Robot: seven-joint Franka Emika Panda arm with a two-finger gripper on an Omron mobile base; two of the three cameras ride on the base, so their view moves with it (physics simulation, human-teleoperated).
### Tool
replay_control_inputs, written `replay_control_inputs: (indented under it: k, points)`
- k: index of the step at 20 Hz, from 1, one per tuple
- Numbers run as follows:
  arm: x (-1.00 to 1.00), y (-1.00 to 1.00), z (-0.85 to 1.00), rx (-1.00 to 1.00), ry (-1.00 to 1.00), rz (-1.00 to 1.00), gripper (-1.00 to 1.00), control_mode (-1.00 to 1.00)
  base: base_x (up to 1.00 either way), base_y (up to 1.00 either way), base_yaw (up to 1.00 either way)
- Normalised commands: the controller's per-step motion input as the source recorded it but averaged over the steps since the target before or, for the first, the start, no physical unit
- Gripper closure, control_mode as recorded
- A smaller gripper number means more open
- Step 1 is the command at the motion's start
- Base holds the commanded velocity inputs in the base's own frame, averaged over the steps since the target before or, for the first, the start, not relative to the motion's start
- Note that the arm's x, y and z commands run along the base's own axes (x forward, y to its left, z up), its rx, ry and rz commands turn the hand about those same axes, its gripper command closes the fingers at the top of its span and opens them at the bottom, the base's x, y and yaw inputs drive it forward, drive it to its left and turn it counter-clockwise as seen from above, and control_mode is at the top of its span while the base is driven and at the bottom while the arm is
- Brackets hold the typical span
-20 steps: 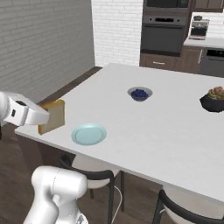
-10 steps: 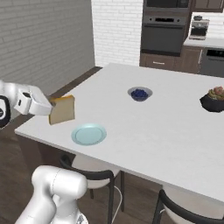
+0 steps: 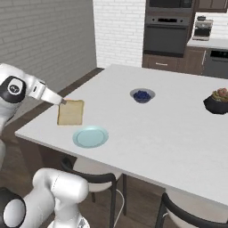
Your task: Start the toaster. Once the lever pops up, take the bread to the plate on the dining counter.
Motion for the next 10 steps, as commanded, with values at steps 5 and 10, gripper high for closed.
replay_control_inputs:
  k: [5, 10]
  points:
    - [0.59, 0.00, -0.75, -0.13, 0.30, -0.03, 1.00, -1.00, 0.00, 0.00, 0.00]
    - [0.72, 0.02, -0.42, -0.08, 0.07, 0.00, 1.00, -1.00, 0.00, 0.00, 0.00]
